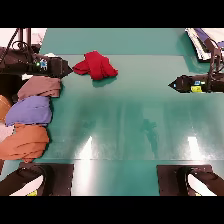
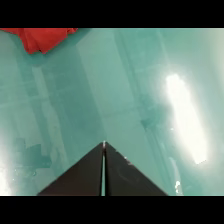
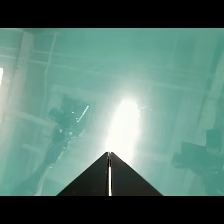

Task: Fold the shirts.

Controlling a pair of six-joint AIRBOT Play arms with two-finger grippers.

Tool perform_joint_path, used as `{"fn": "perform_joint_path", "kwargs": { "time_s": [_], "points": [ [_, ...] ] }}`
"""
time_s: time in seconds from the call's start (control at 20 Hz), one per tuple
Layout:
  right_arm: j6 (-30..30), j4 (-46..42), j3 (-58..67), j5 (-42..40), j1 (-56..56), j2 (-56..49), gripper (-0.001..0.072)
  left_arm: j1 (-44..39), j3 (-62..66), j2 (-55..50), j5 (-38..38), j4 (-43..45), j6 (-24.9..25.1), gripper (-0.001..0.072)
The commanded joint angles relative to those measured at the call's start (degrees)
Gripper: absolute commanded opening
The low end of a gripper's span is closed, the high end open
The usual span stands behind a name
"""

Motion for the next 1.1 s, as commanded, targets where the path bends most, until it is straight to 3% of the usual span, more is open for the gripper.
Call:
{"fn": "perform_joint_path", "kwargs": {
  "time_s": [0.0,0.5,0.7,1.05],
  "points": [
    [0.02,0.00,0.04,0.00,0.04,-0.02,0.0015,-0.04,0.00,0.04,0.02,0.00,0.00,0.0025],
    [0.02,0.00,0.04,-0.04,0.04,-0.02,0.0015,-0.04,0.00,0.04,0.33,0.00,-0.02,0.0025],
    [0.02,0.04,0.04,-0.02,0.07,-0.02,0.0015,-0.04,0.02,0.04,9.86,-0.98,-0.04,0.0026],
    [0.02,0.44,0.04,0.20,0.07,-0.02,0.0015,-0.04,0.00,-0.26,19.89,-1.22,0.61,0.0035]
  ]
}}
